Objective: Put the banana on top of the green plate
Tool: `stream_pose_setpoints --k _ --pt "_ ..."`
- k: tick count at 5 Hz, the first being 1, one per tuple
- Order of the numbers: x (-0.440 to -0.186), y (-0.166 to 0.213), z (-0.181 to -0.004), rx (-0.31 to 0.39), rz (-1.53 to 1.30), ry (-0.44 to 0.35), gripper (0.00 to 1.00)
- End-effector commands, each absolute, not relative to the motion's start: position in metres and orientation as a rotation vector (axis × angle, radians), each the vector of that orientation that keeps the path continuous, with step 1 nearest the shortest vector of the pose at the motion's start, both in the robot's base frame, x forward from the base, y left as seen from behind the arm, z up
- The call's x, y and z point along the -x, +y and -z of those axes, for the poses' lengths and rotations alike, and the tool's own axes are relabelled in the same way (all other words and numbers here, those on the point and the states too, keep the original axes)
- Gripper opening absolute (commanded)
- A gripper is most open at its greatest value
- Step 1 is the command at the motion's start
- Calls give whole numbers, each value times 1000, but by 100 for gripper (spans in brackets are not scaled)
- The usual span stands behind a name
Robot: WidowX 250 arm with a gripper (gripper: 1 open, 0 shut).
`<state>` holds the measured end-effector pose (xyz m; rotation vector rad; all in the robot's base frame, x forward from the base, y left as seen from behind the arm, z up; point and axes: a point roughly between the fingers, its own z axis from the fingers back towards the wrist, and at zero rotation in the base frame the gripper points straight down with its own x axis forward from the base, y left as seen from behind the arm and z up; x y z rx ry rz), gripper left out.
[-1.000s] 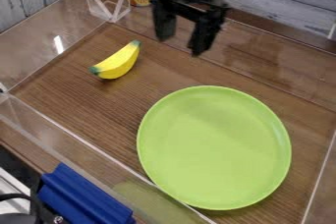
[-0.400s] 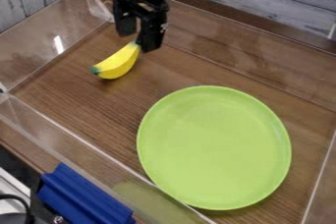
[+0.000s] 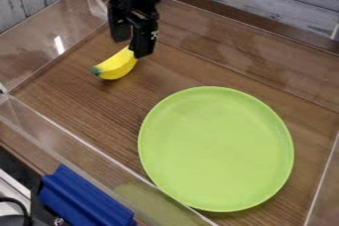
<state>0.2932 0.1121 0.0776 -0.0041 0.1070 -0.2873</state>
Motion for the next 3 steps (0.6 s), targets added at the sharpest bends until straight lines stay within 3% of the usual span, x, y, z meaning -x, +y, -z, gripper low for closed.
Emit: stream_pose_setpoints --k 1,3 --pt "-304 127 -84 -28 273 52 100" --pt "-307 139 -64 -24 264 51 100"
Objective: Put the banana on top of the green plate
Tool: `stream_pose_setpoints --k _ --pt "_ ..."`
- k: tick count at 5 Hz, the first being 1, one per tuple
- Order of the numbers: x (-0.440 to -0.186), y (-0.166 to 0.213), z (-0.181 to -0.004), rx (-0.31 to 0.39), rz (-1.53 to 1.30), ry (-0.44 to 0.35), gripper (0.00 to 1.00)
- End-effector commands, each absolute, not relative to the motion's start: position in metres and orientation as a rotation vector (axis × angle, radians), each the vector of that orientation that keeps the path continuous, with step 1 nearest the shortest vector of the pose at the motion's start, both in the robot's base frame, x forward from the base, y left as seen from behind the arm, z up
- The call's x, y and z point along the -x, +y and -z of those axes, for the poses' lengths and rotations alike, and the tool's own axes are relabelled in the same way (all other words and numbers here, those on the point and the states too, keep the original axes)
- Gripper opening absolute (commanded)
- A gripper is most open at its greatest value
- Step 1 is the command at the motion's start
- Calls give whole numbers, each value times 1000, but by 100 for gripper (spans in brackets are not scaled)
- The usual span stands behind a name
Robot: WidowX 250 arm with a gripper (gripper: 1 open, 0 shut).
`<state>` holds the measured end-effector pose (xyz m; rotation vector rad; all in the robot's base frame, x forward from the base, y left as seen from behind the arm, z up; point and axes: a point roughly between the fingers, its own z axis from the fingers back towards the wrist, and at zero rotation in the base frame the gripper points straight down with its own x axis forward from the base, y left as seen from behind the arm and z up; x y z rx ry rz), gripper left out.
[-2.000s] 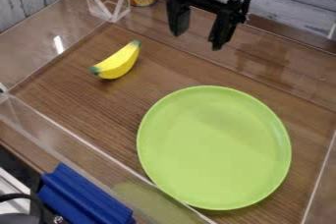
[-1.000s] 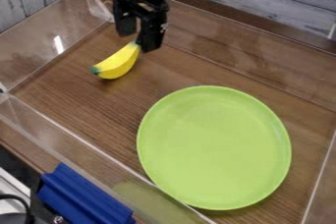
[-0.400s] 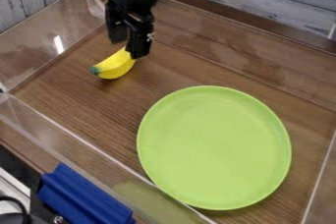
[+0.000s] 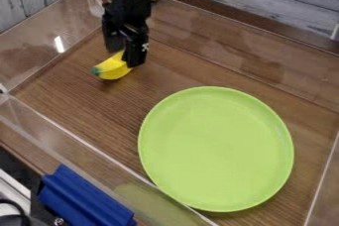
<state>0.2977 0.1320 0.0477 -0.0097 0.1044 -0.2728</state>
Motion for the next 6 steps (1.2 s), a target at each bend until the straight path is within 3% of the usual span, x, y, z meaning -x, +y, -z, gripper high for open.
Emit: stream_pose_setpoints --k 1,4,5,6 --pt "-308 144 -55 -21 260 51 100" --pt "-309 149 -35 4 259 53 100" --pt "-309 149 -32 12 263 54 0" --pt "-308 148 -29 18 262 58 0"
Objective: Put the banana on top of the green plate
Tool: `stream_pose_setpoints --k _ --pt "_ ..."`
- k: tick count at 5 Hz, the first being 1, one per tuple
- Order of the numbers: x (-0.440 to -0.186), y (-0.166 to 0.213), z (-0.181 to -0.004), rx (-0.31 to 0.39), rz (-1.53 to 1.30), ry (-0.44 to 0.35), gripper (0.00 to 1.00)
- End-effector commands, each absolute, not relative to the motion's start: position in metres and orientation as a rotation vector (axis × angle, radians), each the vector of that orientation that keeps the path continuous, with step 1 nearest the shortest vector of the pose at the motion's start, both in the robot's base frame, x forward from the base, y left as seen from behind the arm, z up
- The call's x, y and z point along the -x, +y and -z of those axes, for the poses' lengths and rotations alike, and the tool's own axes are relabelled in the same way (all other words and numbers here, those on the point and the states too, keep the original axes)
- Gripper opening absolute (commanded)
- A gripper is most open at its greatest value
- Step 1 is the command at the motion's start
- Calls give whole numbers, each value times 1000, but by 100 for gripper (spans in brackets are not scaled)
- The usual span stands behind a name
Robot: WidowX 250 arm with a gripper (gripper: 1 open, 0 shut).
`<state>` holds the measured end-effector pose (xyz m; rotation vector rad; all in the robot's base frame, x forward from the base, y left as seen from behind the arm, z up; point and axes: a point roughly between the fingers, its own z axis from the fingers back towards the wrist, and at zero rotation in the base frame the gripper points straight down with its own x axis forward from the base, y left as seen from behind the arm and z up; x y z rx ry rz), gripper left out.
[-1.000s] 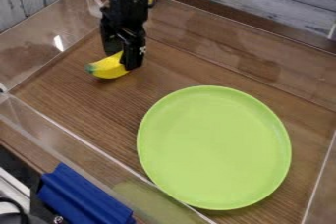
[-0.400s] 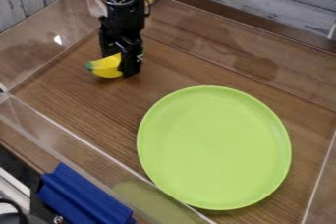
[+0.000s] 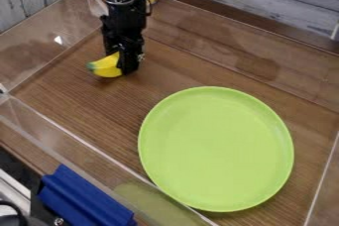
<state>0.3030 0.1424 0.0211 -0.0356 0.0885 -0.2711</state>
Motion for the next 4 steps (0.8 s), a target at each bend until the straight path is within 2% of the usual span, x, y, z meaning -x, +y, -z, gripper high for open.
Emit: stream_pose_setpoints --k 1,2,4 --pt "-307 148 -27 23 261 65 100" --pt "-306 147 -26 29 262 69 0" --pt "-304 144 -24 37 266 81 0"
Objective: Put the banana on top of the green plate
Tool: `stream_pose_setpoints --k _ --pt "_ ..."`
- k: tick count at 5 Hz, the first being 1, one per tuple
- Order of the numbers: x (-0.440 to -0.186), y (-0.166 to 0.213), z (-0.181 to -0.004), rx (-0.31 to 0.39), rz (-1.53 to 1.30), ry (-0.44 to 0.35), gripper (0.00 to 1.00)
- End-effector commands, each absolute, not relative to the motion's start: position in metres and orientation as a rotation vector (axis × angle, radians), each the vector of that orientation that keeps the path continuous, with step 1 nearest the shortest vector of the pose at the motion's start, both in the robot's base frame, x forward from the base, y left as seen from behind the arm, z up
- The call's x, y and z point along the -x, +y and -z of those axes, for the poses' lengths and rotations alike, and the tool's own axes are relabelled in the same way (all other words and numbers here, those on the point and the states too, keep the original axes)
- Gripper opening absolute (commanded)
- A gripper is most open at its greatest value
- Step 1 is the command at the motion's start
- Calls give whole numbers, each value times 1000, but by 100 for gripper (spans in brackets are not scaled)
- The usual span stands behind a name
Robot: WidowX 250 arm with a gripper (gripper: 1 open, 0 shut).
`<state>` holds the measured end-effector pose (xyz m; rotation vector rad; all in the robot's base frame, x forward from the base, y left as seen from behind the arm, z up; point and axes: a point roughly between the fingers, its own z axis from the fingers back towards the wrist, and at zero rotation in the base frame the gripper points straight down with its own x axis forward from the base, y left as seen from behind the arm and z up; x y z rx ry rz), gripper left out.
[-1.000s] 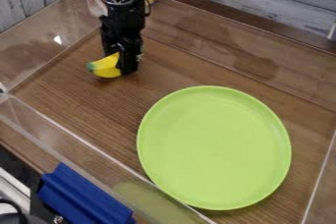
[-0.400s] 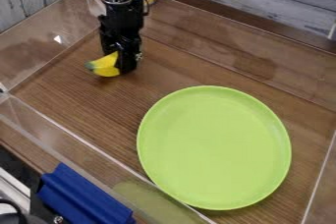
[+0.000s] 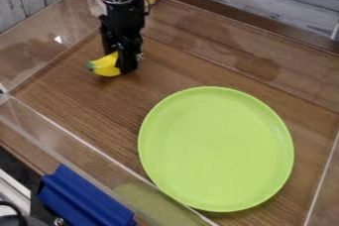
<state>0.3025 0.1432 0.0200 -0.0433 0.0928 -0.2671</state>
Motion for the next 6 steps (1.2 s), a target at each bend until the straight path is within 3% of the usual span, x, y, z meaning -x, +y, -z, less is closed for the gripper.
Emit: stream_pose_setpoints --k 1,6 --pt "-303 142 -30 31 261 87 0" --pt "-298 131 -63 -4 235 118 0"
